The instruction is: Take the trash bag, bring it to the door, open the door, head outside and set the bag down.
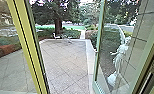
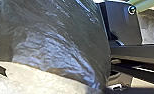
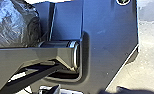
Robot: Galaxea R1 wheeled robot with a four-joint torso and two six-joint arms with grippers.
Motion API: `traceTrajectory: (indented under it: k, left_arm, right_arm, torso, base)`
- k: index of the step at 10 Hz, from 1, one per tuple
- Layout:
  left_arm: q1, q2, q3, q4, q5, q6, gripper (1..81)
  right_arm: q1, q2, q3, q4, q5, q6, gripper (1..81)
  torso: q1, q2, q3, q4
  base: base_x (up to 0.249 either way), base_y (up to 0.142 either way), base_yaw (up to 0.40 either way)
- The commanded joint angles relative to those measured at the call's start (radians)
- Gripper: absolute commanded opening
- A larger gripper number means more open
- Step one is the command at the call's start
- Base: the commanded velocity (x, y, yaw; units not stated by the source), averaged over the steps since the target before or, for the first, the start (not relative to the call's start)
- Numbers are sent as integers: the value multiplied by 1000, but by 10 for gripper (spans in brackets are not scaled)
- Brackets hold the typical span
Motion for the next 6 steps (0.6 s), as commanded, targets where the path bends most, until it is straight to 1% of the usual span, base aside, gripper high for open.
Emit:
traceTrajectory:
  k: [1, 6]
  left_arm:
    - [-35, 1, 3, 2, 68, 2, 10]
    - [-35, -2, 3, 5, 67, 3, 10]
  right_arm:
    - [40, 9, 7, 2, -55, 2, 811]
    - [41, 12, 7, 2, -55, 2, 811]
  torso:
    - [0, 0, 0, 0]
    - [-1, -1, 0, 0]
  base:
    - [0, 0, 0]
    - [111, 0, 0]
